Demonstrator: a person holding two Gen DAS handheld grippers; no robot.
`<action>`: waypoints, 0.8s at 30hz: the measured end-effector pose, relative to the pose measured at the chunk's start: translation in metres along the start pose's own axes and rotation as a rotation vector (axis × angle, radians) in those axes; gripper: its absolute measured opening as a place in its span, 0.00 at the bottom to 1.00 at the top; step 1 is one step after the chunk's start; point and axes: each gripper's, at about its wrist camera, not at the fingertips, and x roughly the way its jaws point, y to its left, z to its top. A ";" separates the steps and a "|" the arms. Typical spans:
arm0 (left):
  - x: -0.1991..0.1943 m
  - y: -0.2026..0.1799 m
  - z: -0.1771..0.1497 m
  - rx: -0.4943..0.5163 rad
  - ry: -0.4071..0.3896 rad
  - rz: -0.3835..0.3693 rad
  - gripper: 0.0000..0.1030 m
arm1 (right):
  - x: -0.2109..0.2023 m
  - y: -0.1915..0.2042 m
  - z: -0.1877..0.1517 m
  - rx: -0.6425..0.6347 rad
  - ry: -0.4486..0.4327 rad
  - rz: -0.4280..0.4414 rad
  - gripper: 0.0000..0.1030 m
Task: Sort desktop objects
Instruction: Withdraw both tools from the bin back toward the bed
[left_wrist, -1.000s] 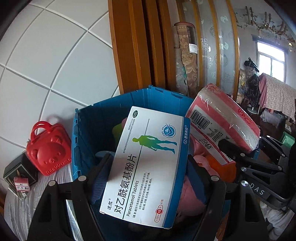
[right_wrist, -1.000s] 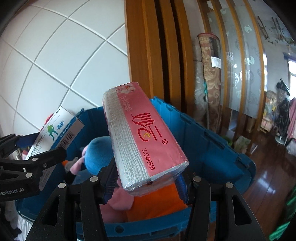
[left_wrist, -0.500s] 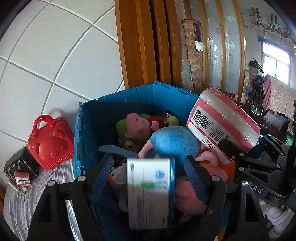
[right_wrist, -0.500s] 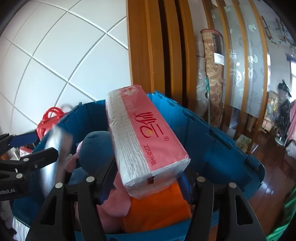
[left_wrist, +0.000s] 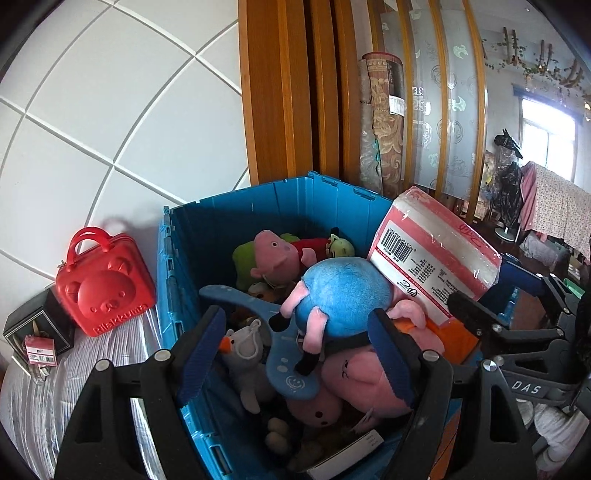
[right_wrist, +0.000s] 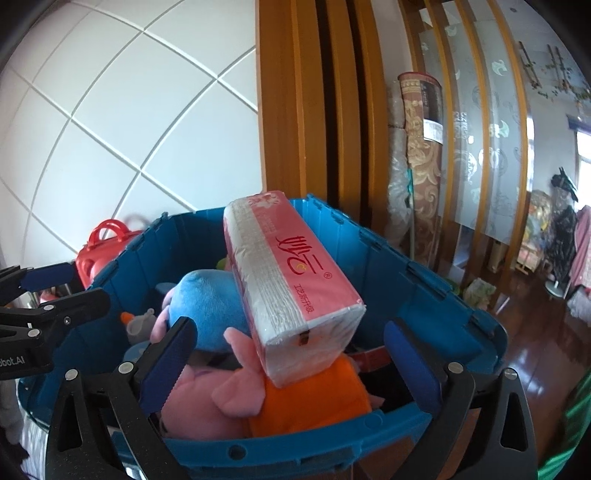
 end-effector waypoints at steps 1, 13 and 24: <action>-0.002 0.002 -0.001 -0.004 -0.004 0.001 0.77 | -0.004 0.000 0.000 0.002 -0.008 -0.004 1.00; -0.059 0.070 -0.025 -0.101 -0.095 0.069 0.77 | -0.047 0.071 0.017 -0.094 -0.112 0.067 1.00; -0.109 0.239 -0.098 -0.274 -0.051 0.267 0.77 | -0.034 0.235 0.024 -0.202 -0.119 0.266 1.00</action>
